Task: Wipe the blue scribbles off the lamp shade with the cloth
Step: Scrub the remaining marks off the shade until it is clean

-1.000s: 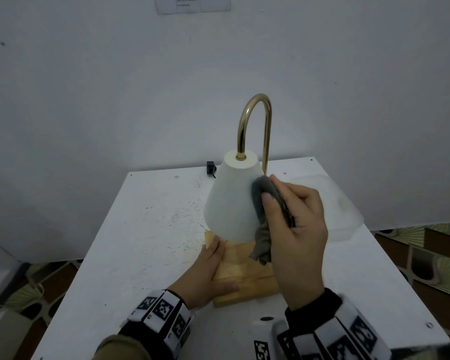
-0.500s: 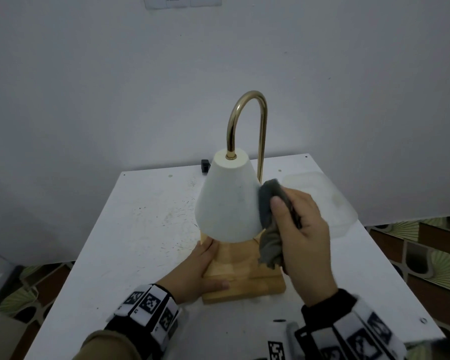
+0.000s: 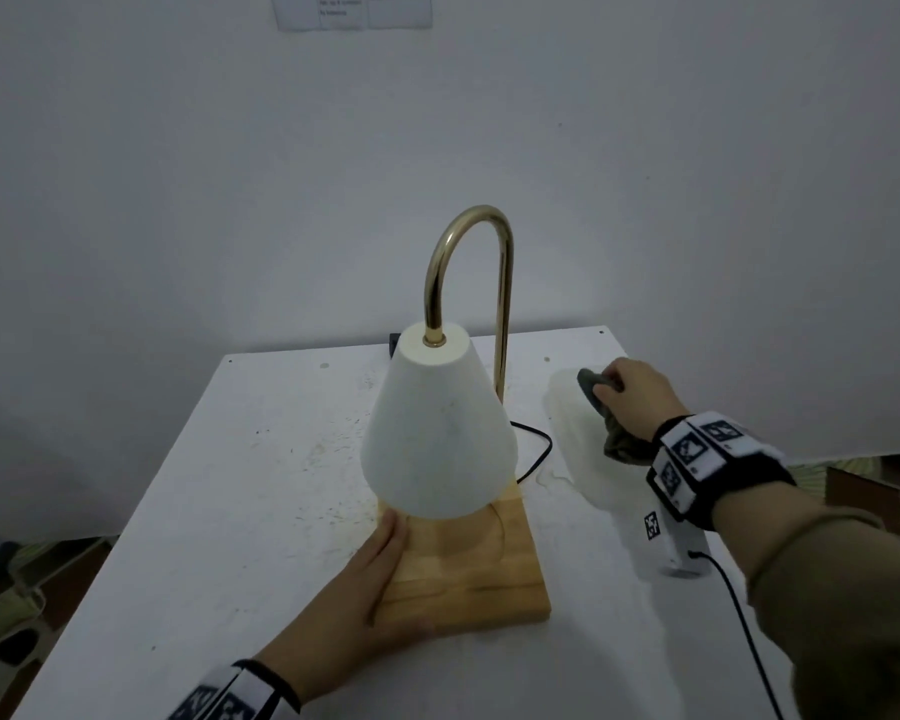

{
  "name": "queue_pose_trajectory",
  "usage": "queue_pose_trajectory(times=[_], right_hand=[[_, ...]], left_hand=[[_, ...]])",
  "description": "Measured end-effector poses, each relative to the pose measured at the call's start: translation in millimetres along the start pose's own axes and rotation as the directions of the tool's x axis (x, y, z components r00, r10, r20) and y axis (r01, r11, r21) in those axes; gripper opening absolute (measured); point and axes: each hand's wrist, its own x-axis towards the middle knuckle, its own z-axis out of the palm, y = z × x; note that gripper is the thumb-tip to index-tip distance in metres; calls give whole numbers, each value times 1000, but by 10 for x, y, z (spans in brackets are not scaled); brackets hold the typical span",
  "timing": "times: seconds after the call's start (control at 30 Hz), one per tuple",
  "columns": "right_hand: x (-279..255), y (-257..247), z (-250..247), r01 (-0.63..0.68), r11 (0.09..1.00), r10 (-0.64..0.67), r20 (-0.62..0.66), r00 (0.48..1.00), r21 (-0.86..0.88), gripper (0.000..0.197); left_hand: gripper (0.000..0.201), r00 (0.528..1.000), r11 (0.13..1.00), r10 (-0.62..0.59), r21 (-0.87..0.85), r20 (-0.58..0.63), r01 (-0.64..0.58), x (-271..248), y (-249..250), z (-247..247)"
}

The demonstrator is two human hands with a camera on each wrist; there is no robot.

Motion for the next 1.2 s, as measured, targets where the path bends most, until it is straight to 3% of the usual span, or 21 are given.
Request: queue_pose_trajectory(times=[0.13, 0.27, 0.3, 0.37, 0.43, 0.47, 0.53, 0.6, 0.67, 0.8, 0.9, 1.07, 1.13, 1.2], right_hand=[[143, 146, 264, 64, 984, -46, 107, 993, -167, 23], [76, 189, 358, 78, 947, 5, 255, 967, -312, 28], [21, 146, 334, 74, 938, 5, 226, 974, -339, 29], [-149, 7, 279, 60, 953, -52, 37, 998, -296, 28], [-394, -175, 236, 198, 971, -217, -149, 965, -133, 17], [-517, -253, 240, 274, 961, -278, -147, 949, -47, 15], [-759, -362, 338, 316, 943, -321, 45, 946, 101, 19], [-865, -358, 512, 260, 956, -290, 291, 912, 139, 50], [-880, -333, 645, 234, 960, -278, 409, 869, 154, 58], [-883, -331, 671, 301, 938, -345, 398, 850, 170, 22], [-932, -311, 644, 344, 926, -377, 391, 840, 154, 29], [-1111, -239, 630, 329, 941, -336, 346, 876, 80, 32], [-1195, -227, 614, 322, 945, -319, 333, 887, 47, 30], [-1280, -228, 561, 318, 947, -313, 359, 879, 46, 29]], left_hand=[[128, 1000, 999, 15, 51, -10, -15, 13, 46, -7], [121, 1000, 1000, -23, 19, 0, 23, -9, 82, -1], [120, 1000, 1000, -24, 11, 1, 24, -8, 83, -1], [120, 1000, 1000, -20, 5, 1, 19, -10, 84, -3], [117, 1000, 1000, -27, 5, 0, 27, -14, 82, -5], [116, 1000, 1000, -24, 2, -2, 24, -14, 84, -12], [116, 1000, 1000, -8, 11, -4, 8, -8, 77, -30], [118, 1000, 1000, -2, 23, 12, 2, 8, 60, -59], [120, 1000, 999, 3, 39, 21, -4, 31, 30, -95], [122, 998, 998, 27, 51, 60, -31, 84, -46, -184], [116, 996, 999, 39, 33, 81, -42, 136, -128, -257], [109, 999, 999, 36, -10, 8, -36, 194, -264, -387], [93, 999, 999, 10, -38, -37, -12, 188, -305, -413], [61, 996, 996, -18, -93, -84, 11, 173, -312, -427]])
